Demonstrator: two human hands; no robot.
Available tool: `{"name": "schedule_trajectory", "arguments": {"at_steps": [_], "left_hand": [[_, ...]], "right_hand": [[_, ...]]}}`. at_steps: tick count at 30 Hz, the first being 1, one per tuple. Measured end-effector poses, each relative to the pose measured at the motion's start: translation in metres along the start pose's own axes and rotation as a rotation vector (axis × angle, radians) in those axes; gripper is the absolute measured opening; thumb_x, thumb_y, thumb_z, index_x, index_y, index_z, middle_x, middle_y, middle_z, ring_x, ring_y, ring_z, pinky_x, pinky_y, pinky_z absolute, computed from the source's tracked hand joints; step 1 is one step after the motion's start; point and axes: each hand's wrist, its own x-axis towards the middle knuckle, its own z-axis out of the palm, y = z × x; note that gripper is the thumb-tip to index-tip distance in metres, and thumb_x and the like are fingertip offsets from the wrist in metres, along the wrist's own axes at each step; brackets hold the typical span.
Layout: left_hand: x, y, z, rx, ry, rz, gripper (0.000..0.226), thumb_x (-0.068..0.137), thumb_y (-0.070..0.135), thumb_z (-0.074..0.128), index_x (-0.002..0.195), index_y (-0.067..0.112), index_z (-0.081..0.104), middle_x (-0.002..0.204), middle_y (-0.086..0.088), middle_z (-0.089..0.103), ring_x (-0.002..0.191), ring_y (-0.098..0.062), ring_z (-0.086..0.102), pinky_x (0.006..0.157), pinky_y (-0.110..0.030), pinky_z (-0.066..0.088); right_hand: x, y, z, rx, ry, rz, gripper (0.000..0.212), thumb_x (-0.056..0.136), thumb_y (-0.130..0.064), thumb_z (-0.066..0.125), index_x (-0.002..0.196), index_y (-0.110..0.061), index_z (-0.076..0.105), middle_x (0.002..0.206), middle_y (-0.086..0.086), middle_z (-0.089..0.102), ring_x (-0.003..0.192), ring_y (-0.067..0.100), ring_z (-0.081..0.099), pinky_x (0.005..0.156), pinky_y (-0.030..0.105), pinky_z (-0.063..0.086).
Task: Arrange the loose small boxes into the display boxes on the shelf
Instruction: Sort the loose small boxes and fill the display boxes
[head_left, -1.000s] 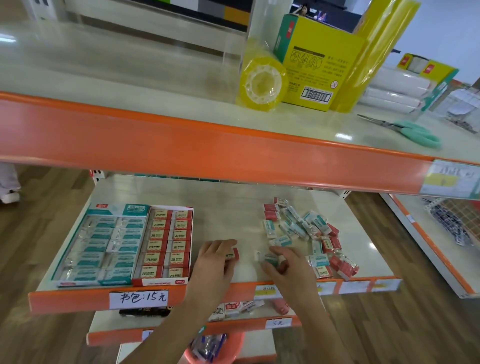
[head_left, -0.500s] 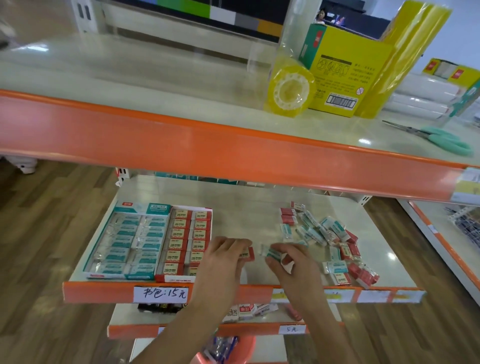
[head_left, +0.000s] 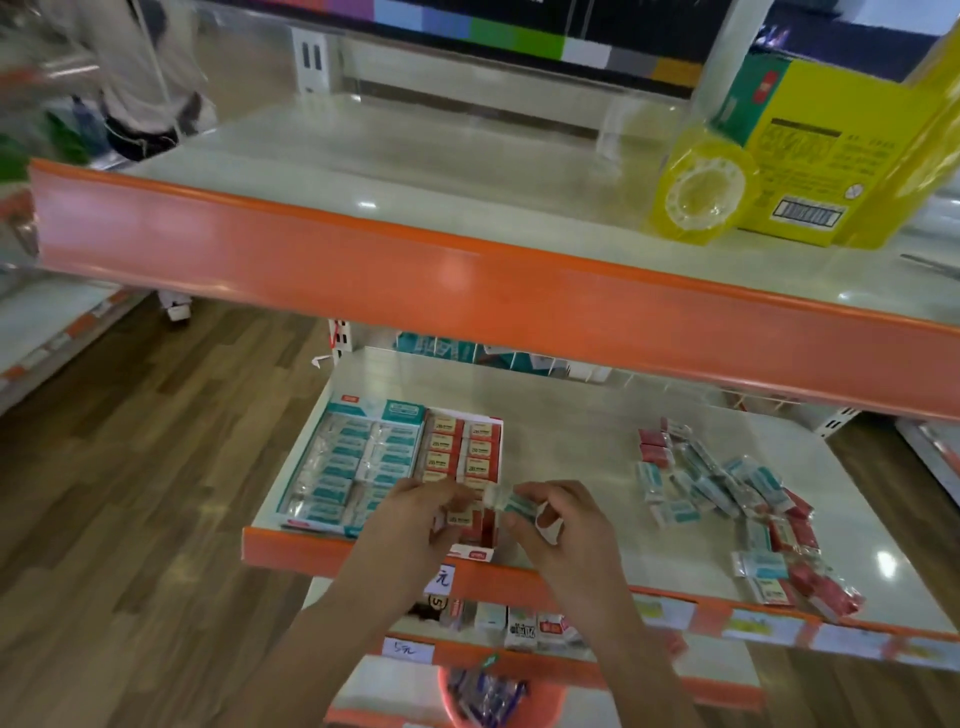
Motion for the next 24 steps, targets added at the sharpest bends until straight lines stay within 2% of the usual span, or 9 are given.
{"name": "schedule_trajectory", "arguments": {"at_steps": [3,7,10,14,17,21,24], "left_hand": [[0.002,0.001,0.0,-0.041,-0.046,-0.014,0.038,0.084,0.009,0.063,0.117,0.027,0.062,0.106,0.012,0.068,0.091,0.0,0.06,0.079,-0.002,0.041],[0.0,0.001,0.003,-0.12,-0.063,-0.046,0.051,0.086,0.009,0.062,0.13,0.031,0.049,0.106,0.015,0.067,0.093,0.001,0.061,0.088,-0.016,0.05],[-0.001,-0.001,0.004,-0.116,-0.036,-0.043,0.057,0.085,0.009,0.06,0.132,0.034,0.041,0.106,0.015,0.061,0.092,0.001,0.06,0.083,-0.02,0.053],[-0.003,-0.004,0.008,0.006,0.001,0.045,0.055,0.085,0.015,0.059,0.132,0.035,0.039,0.086,0.016,0.059,0.079,-0.001,0.056,0.074,-0.022,0.053],[-0.005,-0.005,0.008,-0.003,0.003,0.078,0.056,0.087,0.017,0.058,0.136,0.035,0.038,0.085,0.016,0.06,0.08,-0.001,0.056,0.075,-0.023,0.052],[-0.008,-0.012,-0.005,0.054,0.123,0.09,0.033,0.091,0.023,0.056,0.123,0.03,0.054,0.102,0.009,0.066,0.09,-0.003,0.06,0.078,-0.025,0.053],[-0.009,-0.027,-0.023,0.133,0.194,0.052,0.024,0.089,0.021,0.059,0.112,0.023,0.062,0.106,0.007,0.064,0.095,-0.008,0.058,0.078,-0.027,0.053]], "right_hand": [[0.004,-0.001,0.004,0.023,0.021,-0.005,0.024,0.08,-0.025,0.077,0.1,-0.035,0.067,0.096,-0.018,0.057,0.079,0.004,0.057,0.068,0.006,0.04],[0.007,0.0,0.003,0.027,0.04,0.007,0.024,0.08,-0.027,0.077,0.098,-0.039,0.066,0.095,-0.019,0.057,0.081,0.003,0.058,0.068,0.006,0.04],[0.008,-0.002,0.003,0.018,0.048,0.013,0.024,0.08,-0.027,0.077,0.098,-0.039,0.065,0.095,-0.02,0.057,0.082,0.003,0.058,0.068,0.005,0.04],[0.01,-0.006,0.004,0.003,0.046,0.005,0.022,0.08,-0.03,0.076,0.1,-0.034,0.067,0.096,-0.018,0.057,0.083,0.003,0.057,0.069,0.005,0.039],[0.012,-0.009,0.005,0.01,0.033,0.005,0.023,0.081,-0.031,0.076,0.102,-0.032,0.067,0.097,-0.019,0.057,0.085,0.003,0.057,0.069,0.006,0.04],[0.017,-0.018,0.012,-0.048,0.002,-0.013,0.025,0.082,-0.036,0.074,0.106,-0.031,0.067,0.1,-0.02,0.055,0.084,-0.001,0.056,0.071,0.009,0.043],[0.021,-0.031,0.022,-0.081,-0.05,-0.056,0.026,0.082,-0.038,0.073,0.107,-0.032,0.066,0.101,-0.023,0.052,0.086,-0.004,0.055,0.072,0.008,0.043]]}}
